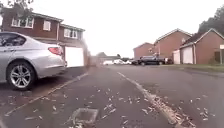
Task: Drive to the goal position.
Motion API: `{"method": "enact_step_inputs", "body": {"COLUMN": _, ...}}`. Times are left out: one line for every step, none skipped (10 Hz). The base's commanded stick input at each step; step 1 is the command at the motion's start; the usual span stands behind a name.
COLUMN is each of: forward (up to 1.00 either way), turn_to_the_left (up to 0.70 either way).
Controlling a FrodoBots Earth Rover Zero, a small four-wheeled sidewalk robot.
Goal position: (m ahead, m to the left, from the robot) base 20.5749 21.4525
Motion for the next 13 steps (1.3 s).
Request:
{"method": "enact_step_inputs", "body": {"forward": 1.0, "turn_to_the_left": 0.0}}
{"method": "enact_step_inputs", "body": {"forward": 1.0, "turn_to_the_left": 0.0}}
{"method": "enact_step_inputs", "body": {"forward": 1.0, "turn_to_the_left": 0.0}}
{"method": "enact_step_inputs", "body": {"forward": 1.0, "turn_to_the_left": 0.17}}
{"method": "enact_step_inputs", "body": {"forward": 1.0, "turn_to_the_left": 0.38}}
{"method": "enact_step_inputs", "body": {"forward": 1.0, "turn_to_the_left": 0.16}}
{"method": "enact_step_inputs", "body": {"forward": 1.0, "turn_to_the_left": 0.0}}
{"method": "enact_step_inputs", "body": {"forward": 1.0, "turn_to_the_left": 0.0}}
{"method": "enact_step_inputs", "body": {"forward": 1.0, "turn_to_the_left": 0.0}}
{"method": "enact_step_inputs", "body": {"forward": 1.0, "turn_to_the_left": 0.0}}
{"method": "enact_step_inputs", "body": {"forward": 1.0, "turn_to_the_left": 0.0}}
{"method": "enact_step_inputs", "body": {"forward": 1.0, "turn_to_the_left": 0.0}}
{"method": "enact_step_inputs", "body": {"forward": 1.0, "turn_to_the_left": 0.0}}
